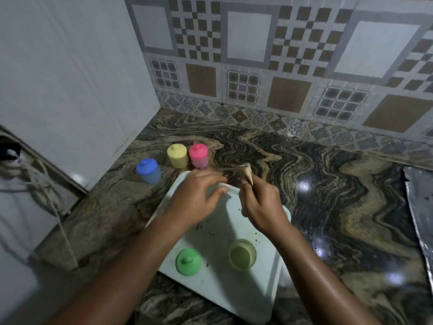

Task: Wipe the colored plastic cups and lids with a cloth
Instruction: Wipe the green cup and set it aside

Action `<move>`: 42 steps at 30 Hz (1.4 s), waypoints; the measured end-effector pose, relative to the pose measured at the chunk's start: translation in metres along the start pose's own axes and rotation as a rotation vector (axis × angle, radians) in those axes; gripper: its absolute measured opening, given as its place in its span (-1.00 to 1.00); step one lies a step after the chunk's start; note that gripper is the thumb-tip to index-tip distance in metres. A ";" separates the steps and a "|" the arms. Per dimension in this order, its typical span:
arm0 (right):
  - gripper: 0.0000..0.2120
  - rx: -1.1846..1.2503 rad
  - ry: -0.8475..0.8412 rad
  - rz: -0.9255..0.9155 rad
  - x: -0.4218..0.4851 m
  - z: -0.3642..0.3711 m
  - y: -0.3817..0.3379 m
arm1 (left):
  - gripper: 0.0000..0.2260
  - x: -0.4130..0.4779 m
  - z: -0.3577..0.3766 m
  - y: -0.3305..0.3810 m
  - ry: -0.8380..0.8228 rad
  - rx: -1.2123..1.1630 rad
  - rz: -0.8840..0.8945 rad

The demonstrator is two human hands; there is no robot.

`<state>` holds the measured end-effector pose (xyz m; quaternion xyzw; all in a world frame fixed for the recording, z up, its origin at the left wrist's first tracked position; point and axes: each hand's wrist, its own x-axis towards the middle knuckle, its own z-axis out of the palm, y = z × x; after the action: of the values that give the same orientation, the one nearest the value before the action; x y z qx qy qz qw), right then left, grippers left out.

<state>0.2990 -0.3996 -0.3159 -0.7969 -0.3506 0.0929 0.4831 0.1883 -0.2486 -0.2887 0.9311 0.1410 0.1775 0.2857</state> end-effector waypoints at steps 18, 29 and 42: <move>-0.58 -0.127 -0.145 0.034 -0.143 -0.011 0.033 | -0.93 -0.131 0.074 0.017 -0.340 -0.021 -0.177; -0.56 0.443 -0.139 0.194 -0.107 -0.024 -0.002 | -0.64 -0.104 0.018 0.050 0.083 -0.547 -0.488; -0.66 0.766 -0.255 0.387 -0.092 -0.036 -0.057 | -0.27 -0.125 -0.021 0.051 0.058 -0.707 -0.344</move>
<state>0.2223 -0.4682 -0.2671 -0.5937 -0.1923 0.4021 0.6699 0.0754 -0.3247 -0.2746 0.7328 0.2333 0.1906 0.6101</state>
